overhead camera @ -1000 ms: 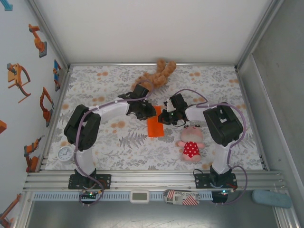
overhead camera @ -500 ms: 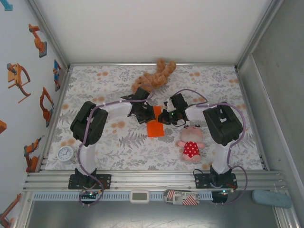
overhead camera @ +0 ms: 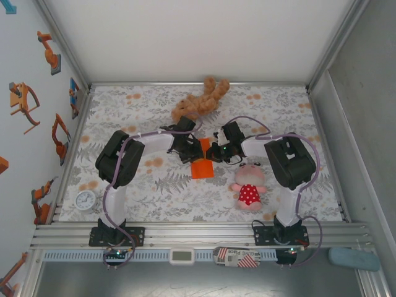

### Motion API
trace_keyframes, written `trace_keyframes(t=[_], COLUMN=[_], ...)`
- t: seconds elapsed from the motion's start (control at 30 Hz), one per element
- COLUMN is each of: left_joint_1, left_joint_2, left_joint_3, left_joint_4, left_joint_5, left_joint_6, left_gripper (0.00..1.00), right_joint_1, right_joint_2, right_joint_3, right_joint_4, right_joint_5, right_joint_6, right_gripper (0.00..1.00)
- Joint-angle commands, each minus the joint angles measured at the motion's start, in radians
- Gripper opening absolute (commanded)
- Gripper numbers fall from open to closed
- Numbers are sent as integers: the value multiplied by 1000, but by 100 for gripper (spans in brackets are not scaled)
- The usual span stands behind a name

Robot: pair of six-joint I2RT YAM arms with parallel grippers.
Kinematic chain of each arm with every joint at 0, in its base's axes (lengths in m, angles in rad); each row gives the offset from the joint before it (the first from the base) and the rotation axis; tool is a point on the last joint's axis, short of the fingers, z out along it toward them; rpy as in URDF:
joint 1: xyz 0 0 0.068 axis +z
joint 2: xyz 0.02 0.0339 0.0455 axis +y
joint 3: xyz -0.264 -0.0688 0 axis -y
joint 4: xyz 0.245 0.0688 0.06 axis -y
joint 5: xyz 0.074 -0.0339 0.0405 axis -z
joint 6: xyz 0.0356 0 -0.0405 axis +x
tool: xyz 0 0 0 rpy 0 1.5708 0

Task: Fold a paper plane with a square sheet of paper (pick it up from the middle)
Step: First fold the square sheet of paper in half at the center of the table.

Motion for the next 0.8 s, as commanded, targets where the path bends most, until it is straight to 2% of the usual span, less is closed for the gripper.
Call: trace_keyframes(t=[0.0,0.2,0.4,0.63,0.77], left_joint_1=[6,56,116,193,192], left_joint_2=[26,2,-85,-187,-275], left_joint_3=[7,-63,-212,-299,-300], left_joint_4=[-66,-67,36,28,86], left_joint_5=[-13,9,92,86,86], left_joint_6=[58,106,102,124,117], left_gripper=[9,12,17,16,16], right_joint_1=[4,1,-19,-31,-32], right_joint_2=[117,132,136,130,126], right_joint_3=[-47,-43,-57,-40,-28], right_joint_4=[-163,-207,-233,-268,-277], right_joint_5=[159,182,181,186,186], right_joint_6=[-36,-73,-93,-126,-131], right_gripper=[0,0,0,0,0])
